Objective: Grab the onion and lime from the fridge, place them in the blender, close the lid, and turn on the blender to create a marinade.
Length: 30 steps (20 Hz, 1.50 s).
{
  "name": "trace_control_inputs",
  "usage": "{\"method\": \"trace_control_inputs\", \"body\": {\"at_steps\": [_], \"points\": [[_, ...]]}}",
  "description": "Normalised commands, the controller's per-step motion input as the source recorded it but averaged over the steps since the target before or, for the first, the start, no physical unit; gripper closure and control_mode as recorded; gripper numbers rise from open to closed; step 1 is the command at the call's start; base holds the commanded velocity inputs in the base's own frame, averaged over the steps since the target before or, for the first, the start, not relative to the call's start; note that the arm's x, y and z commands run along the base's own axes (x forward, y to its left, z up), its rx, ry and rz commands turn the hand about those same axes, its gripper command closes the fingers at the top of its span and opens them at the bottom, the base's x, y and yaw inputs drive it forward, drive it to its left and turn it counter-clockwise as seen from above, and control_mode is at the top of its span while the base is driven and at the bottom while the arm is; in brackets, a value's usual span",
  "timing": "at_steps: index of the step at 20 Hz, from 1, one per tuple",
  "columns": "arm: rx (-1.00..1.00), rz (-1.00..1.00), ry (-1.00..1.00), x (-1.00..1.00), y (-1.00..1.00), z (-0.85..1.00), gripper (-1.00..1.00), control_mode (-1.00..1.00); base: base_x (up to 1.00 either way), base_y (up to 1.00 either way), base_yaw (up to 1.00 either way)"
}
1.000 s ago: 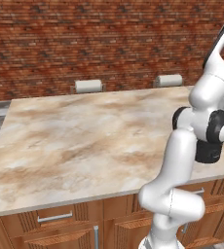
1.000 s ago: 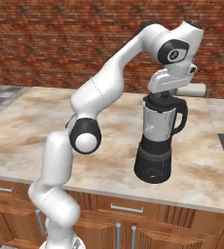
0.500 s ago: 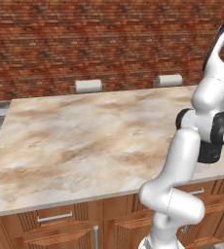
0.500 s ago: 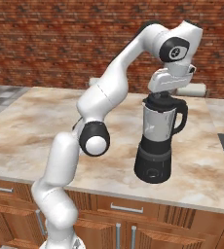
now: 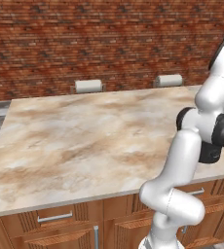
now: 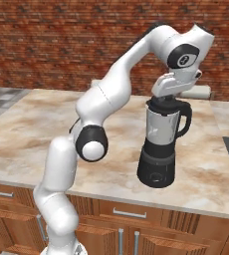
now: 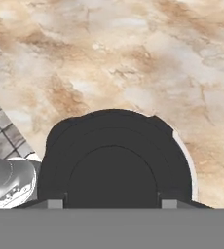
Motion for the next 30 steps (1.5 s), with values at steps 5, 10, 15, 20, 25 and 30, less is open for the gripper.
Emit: {"method": "trace_control_inputs", "body": {"at_steps": [5, 10, 15, 20, 25, 30], "points": [[-0.24, -0.08, -0.23, -0.10, 0.60, -0.64, 1.00, -1.00, 0.00, 0.00, 0.00], [-0.26, -0.10, -0.06, 0.00, 0.41, -0.69, 1.00, -1.00, 0.00, 0.00, 0.00], [-0.08, -0.08, -0.01, -0.01, 0.07, -0.28, -1.00, -1.00, 0.00, 0.00, 0.00], [0.00, -0.04, 0.00, 0.00, 0.00, -0.04, -1.00, -1.00, 0.00, 0.00, 0.00], [0.00, 0.00, 0.00, 0.02, 0.00, 0.00, -1.00, -1.00, 0.00, 0.00, 0.00], [0.00, 0.00, 0.06, 0.00, 0.00, 0.01, -1.00, -1.00, 0.00, 0.00, 0.00]]}}
